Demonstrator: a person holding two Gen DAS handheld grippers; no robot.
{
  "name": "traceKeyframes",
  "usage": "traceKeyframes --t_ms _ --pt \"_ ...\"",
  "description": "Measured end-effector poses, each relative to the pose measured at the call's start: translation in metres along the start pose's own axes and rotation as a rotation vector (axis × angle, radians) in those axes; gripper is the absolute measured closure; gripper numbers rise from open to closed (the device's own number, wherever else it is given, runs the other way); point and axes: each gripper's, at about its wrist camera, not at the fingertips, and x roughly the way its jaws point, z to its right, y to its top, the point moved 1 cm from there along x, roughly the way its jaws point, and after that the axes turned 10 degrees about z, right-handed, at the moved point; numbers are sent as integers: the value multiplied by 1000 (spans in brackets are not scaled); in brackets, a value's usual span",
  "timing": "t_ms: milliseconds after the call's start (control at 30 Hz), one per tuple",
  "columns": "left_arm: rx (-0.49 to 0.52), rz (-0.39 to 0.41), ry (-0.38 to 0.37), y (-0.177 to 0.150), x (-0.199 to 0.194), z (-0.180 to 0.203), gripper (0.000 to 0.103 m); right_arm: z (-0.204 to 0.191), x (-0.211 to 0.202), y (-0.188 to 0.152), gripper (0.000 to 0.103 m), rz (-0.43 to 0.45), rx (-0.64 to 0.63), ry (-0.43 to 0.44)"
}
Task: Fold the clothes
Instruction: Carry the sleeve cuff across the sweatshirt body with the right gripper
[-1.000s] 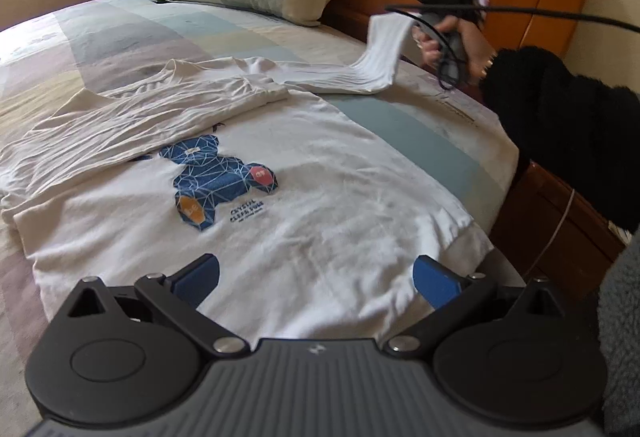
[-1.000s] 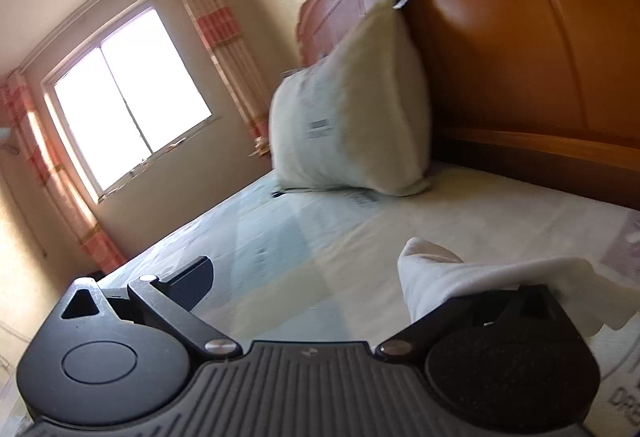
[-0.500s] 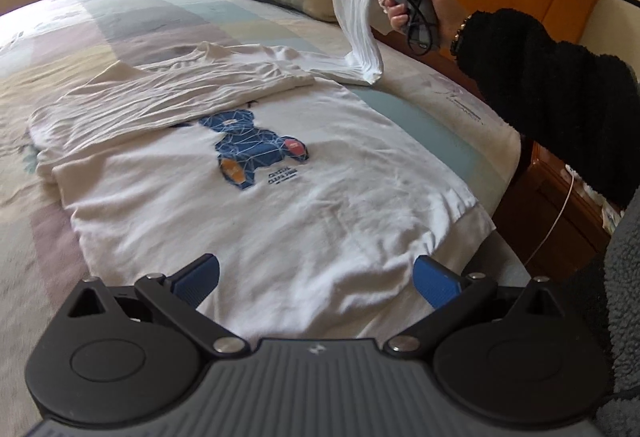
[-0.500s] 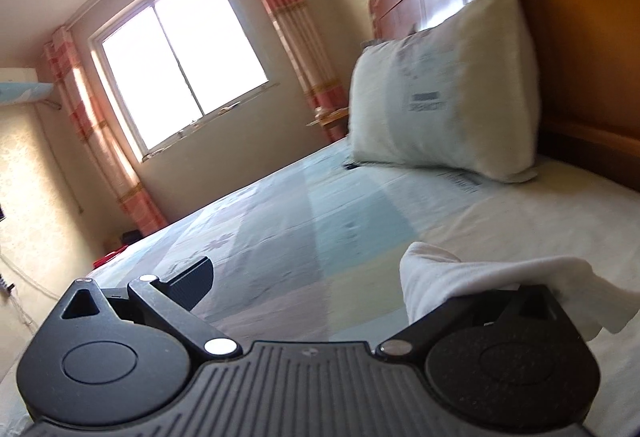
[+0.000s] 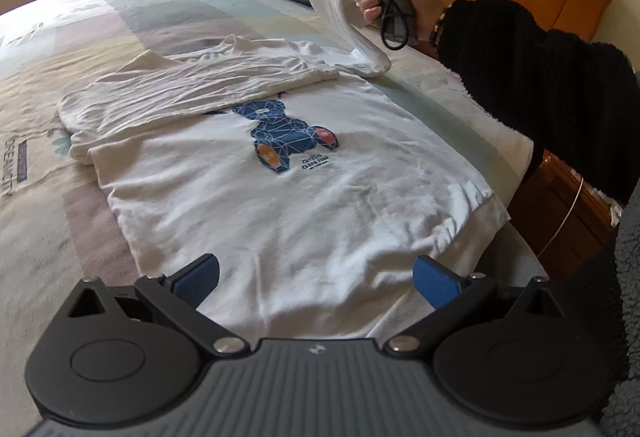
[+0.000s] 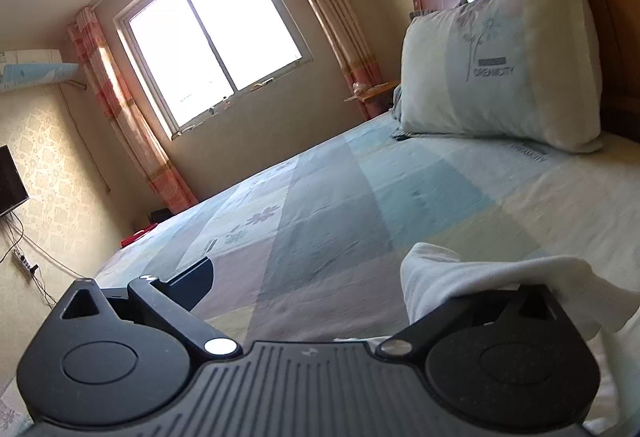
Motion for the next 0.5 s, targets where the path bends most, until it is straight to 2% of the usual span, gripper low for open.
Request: traceKeyframes --t_ms 500 --pt "-56 -14 32 -14 -5 -6 1 -73 26 -39 0 -76 -42 142"
